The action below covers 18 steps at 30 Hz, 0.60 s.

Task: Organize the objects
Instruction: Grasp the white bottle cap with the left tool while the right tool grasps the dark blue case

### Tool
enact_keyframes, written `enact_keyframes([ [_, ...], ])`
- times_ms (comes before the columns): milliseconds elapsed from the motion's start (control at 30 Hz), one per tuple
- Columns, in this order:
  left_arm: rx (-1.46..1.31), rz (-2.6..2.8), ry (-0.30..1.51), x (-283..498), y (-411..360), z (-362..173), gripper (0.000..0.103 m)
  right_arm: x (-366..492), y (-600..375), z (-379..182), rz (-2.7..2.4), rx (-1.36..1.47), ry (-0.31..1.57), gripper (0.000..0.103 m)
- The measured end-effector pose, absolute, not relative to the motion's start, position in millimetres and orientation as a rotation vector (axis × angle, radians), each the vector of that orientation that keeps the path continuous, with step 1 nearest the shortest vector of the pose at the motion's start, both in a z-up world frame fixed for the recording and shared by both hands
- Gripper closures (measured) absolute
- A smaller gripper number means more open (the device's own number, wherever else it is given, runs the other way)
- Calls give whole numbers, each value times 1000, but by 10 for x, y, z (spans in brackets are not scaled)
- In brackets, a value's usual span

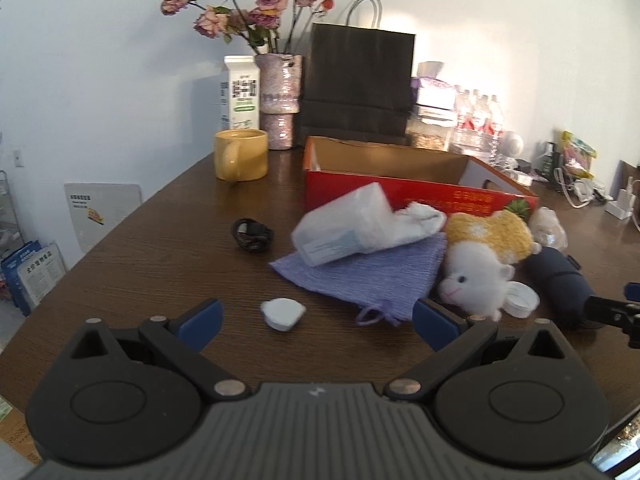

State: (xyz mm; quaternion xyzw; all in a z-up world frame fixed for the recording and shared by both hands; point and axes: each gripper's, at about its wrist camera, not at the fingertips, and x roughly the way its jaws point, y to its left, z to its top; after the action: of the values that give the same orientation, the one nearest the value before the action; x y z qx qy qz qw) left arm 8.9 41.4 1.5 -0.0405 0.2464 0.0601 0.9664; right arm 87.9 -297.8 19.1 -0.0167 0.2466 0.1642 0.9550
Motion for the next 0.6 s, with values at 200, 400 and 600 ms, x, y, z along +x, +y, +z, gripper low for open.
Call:
enact_keyframes([
  [200,-74,192,521,191,632,-76,0,1063,-3020,122,297,-52,523,0],
  [400,-55,234,551,288,733,-165,0,1236,-2969,63,280,-79,549,0],
  [600,-36,233,574,396,770,-222,10,1370,-2916,28,271,-98,567,0],
])
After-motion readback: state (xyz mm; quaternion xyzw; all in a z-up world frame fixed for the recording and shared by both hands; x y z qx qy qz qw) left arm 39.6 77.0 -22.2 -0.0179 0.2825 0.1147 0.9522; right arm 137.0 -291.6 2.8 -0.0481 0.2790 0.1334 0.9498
